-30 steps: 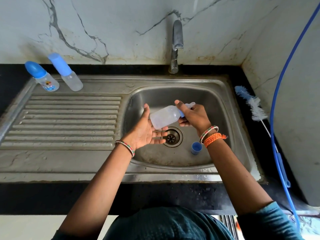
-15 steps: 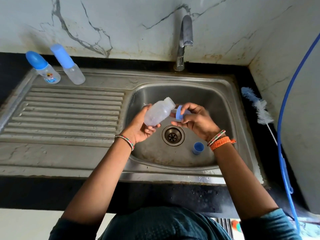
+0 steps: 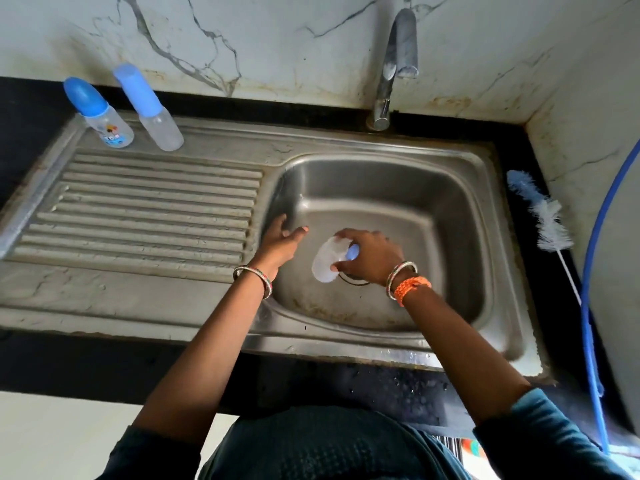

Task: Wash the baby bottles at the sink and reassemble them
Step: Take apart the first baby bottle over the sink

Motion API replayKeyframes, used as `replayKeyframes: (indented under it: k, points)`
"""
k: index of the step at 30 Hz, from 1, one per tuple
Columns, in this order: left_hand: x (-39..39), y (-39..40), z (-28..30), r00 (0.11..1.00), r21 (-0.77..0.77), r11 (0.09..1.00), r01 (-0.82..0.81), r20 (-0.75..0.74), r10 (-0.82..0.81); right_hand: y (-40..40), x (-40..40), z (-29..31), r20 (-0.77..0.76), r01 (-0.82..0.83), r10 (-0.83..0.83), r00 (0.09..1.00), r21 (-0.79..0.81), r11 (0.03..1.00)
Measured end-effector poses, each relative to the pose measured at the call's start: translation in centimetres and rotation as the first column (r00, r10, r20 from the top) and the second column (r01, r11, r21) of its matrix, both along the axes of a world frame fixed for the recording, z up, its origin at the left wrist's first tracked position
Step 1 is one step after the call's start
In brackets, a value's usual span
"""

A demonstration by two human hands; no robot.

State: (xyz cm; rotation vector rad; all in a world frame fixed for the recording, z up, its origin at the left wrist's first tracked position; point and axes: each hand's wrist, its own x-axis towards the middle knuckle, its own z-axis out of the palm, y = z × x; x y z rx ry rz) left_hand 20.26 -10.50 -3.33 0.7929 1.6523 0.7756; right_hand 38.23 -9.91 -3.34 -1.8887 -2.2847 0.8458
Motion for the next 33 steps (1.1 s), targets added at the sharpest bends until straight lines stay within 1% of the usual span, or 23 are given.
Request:
replayKeyframes:
  k: [2,4,6,9,11,13,15,18,22,23,25,26,27,28,29,30,31,32,33]
  points:
    - [-0.3,0.1,-0.2,0.999,0.036,0.999,-0.016,0.048,0.014,-0.6,-1.3,-2.3,0.099,-0.12,0.124,0.987,-0.051,0.991]
    - [-0.5,0.0,-0.3,0.998,0.04,0.999,0.017,0.064,-0.02,-1.1,-2.3,-4.3,0.193,-0.232,0.243,0.951,-0.08,0.969]
    - [-0.7,-0.4,-0.5,0.997,0.044,0.998,0.04,0.061,-0.043,-1.3,-2.6,-5.6,0.251,-0.297,0.311,0.917,-0.096,0.95]
    - [-0.9,-1.0,-1.1,0.996,0.027,0.998,0.052,0.069,-0.054,-1.5,-2.3,-6.7,0.248,-0.348,0.366,0.897,-0.114,0.93]
    - [-0.9,-1.3,-1.4,0.995,0.006,0.998,0.067,0.072,-0.067,-1.3,-1.8,-6.9,0.23,-0.36,0.379,0.896,-0.121,0.925]
    - [-0.8,-1.5,-1.6,0.994,-0.009,0.996,0.084,0.067,-0.083,-1.1,-1.3,-6.8,0.201,-0.359,0.387,0.9,-0.16,0.919]
    - [-0.4,-1.5,-2.0,0.992,-0.017,0.994,0.107,0.068,-0.106,-1.0,-0.9,-6.4,0.106,-0.3,0.33,0.938,-0.229,0.926]
    - [0.2,-1.5,-2.1,0.982,-0.044,0.982,0.184,0.054,-0.182,-0.5,-0.5,-6.1,-0.054,-0.157,0.148,0.987,-0.266,0.951]
    - [1.1,-1.4,-2.3,0.936,-0.117,0.931,0.344,-0.038,-0.351,-0.1,-0.1,-5.4,-0.133,-0.066,0.02,0.991,-0.351,0.934]
    - [1.4,-1.5,-2.3,0.927,-0.122,0.926,0.358,-0.068,-0.368,-0.3,-0.1,-5.1,-0.155,-0.034,-0.025,0.988,-0.365,0.93]
    - [1.8,-1.5,-2.3,0.933,-0.077,0.937,0.34,-0.1,-0.347,-0.4,-0.1,-4.3,-0.201,0.079,-0.153,0.968,-0.332,0.94]
    - [1.9,-1.6,-2.0,0.945,-0.028,0.948,0.316,-0.079,-0.317,-0.4,-0.2,-3.5,-0.285,0.172,-0.273,0.919,-0.333,0.927]
    - [2.1,-1.6,-1.5,0.953,0.031,0.953,0.301,-0.032,-0.3,-0.3,-0.4,-2.3,-0.42,0.266,-0.436,0.796,-0.404,0.875]
    - [2.4,-1.6,-0.7,0.952,0.093,0.949,0.3,0.034,-0.304,-0.1,-0.6,-0.7,-0.546,0.301,-0.602,0.582,-0.543,0.784]
    - [2.7,-1.5,0.3,0.942,0.153,0.94,0.307,0.095,-0.323,0.1,-0.7,1.0,-0.609,0.244,-0.713,0.349,-0.675,0.696]
    - [3.1,-1.4,1.4,0.933,0.209,0.929,0.306,0.129,-0.336,0.4,-0.6,2.6,-0.629,0.162,-0.759,0.168,-0.742,0.651]
    - [3.4,-1.1,2.6,0.935,0.263,0.923,0.281,0.144,-0.325,0.6,-0.3,4.2,-0.645,0.106,-0.759,0.088,-0.752,0.651]
    - [3.7,-0.8,3.8,0.943,0.308,0.923,0.231,0.163,-0.29,0.7,0.0,5.8,-0.679,0.072,-0.73,0.073,-0.727,0.683]
    - [3.8,-0.5,5.0,0.946,0.335,0.927,0.171,0.206,-0.249,0.6,0.4,7.3,-0.729,0.043,-0.678,0.092,-0.678,0.734]
